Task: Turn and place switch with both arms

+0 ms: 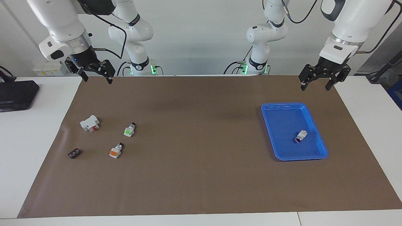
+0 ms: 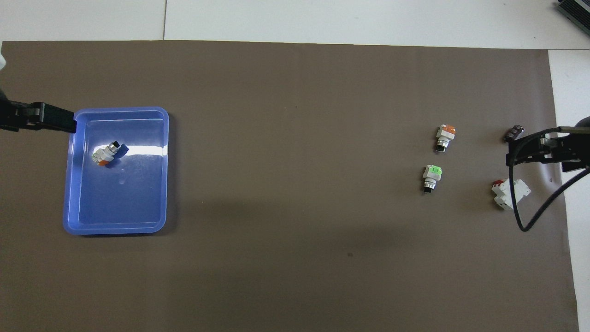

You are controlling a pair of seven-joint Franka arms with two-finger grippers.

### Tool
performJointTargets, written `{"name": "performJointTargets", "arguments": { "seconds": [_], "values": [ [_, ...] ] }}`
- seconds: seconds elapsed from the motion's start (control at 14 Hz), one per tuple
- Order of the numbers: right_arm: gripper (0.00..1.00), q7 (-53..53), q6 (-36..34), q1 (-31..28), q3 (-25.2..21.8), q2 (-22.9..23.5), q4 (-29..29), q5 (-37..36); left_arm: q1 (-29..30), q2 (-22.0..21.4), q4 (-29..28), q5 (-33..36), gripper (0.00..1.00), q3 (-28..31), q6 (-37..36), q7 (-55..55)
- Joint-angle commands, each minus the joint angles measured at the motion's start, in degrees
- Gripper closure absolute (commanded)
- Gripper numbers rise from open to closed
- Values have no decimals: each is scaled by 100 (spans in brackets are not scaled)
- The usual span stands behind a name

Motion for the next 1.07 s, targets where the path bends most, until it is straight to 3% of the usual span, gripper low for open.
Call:
{"name": "performJointTargets", "arguments": {
  "seconds": [0.0, 0.43, 0.79, 1.0],
  "values": [
    [0, 19, 66, -45, 12, -138, -172, 38, 51, -174, -189, 17, 0, -5, 18, 96],
    [0, -121, 424, -115, 3, -138, -251, 20, 51, -174, -197, 17, 0, -5, 18, 96],
    [0, -491, 1627, -28, 29, -331, -1119, 12, 51, -174, -189, 17, 0, -5, 18, 96],
    [0, -46, 3032, -36, 38, -87, -2103, 20, 51, -174, -197, 17, 0, -5, 18, 96]
  ]
}}
